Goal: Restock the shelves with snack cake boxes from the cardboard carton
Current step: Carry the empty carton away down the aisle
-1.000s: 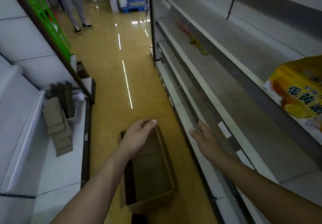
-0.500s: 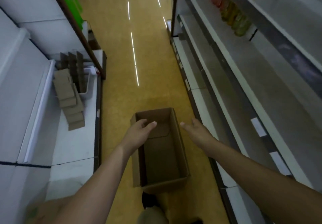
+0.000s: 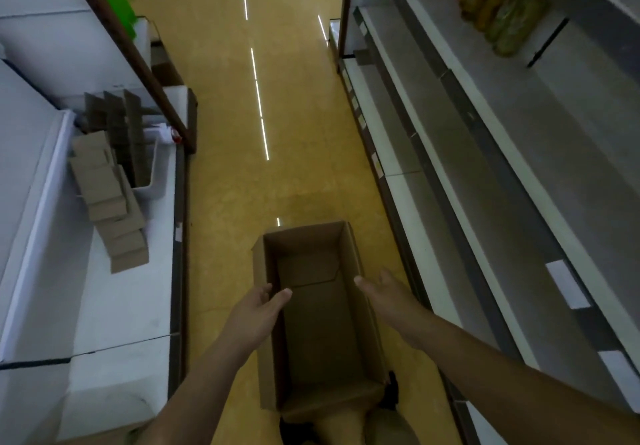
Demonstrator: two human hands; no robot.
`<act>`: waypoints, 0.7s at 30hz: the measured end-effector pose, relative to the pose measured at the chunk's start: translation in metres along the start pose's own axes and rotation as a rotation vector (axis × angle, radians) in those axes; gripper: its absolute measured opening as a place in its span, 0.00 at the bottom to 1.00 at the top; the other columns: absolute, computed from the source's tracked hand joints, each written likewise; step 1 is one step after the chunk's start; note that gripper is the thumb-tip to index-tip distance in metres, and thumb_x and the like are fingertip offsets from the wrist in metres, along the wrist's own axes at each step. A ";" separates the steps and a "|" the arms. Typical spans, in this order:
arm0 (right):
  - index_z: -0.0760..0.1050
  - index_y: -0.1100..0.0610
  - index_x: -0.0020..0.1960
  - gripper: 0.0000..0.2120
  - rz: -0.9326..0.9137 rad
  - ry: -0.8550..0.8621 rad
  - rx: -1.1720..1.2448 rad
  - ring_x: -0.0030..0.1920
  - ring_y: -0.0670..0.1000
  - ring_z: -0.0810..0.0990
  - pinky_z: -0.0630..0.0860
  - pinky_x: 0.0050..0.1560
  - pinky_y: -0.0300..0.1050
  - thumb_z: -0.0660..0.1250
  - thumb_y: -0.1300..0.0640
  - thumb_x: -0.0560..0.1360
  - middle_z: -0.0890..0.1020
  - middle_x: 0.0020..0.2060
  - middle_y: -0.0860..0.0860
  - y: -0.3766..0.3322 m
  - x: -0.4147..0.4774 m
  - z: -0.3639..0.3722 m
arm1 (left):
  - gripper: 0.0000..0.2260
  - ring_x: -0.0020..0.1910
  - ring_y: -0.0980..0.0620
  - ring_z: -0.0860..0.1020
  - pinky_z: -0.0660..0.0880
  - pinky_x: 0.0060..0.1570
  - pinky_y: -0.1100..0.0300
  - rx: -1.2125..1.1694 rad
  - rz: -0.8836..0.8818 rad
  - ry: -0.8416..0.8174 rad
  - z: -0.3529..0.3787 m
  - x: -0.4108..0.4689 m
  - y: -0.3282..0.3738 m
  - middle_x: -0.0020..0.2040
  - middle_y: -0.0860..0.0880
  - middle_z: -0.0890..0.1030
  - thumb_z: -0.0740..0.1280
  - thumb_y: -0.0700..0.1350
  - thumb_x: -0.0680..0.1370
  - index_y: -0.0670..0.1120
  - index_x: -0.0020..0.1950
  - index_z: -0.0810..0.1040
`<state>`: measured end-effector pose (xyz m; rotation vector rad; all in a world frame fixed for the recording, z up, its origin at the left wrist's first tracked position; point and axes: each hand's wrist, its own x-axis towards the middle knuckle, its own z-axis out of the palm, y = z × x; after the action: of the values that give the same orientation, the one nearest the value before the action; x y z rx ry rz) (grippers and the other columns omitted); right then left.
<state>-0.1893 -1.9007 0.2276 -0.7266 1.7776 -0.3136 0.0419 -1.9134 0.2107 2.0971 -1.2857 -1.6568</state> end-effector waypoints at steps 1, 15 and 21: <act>0.47 0.54 0.83 0.36 0.006 -0.005 -0.012 0.81 0.58 0.56 0.60 0.76 0.58 0.59 0.42 0.83 0.55 0.82 0.54 0.002 0.013 0.001 | 0.30 0.75 0.43 0.68 0.68 0.70 0.47 -0.007 -0.016 0.001 0.004 0.010 -0.005 0.78 0.44 0.68 0.63 0.59 0.82 0.47 0.80 0.63; 0.45 0.54 0.84 0.39 0.073 -0.083 -0.165 0.81 0.56 0.56 0.59 0.78 0.55 0.59 0.39 0.83 0.54 0.82 0.53 0.068 0.194 0.036 | 0.30 0.72 0.40 0.71 0.69 0.68 0.45 0.027 -0.136 0.105 0.053 0.157 -0.077 0.76 0.42 0.70 0.63 0.59 0.82 0.47 0.80 0.63; 0.45 0.57 0.83 0.40 0.101 -0.091 -0.266 0.81 0.58 0.56 0.60 0.77 0.55 0.60 0.39 0.82 0.53 0.82 0.55 0.107 0.261 0.070 | 0.35 0.74 0.38 0.69 0.69 0.68 0.42 0.099 -0.168 0.142 0.067 0.216 -0.125 0.78 0.39 0.66 0.66 0.59 0.80 0.45 0.82 0.58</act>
<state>-0.2038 -1.9686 -0.0546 -0.8213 1.7803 0.0249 0.0495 -1.9657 -0.0426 2.3923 -1.2005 -1.5005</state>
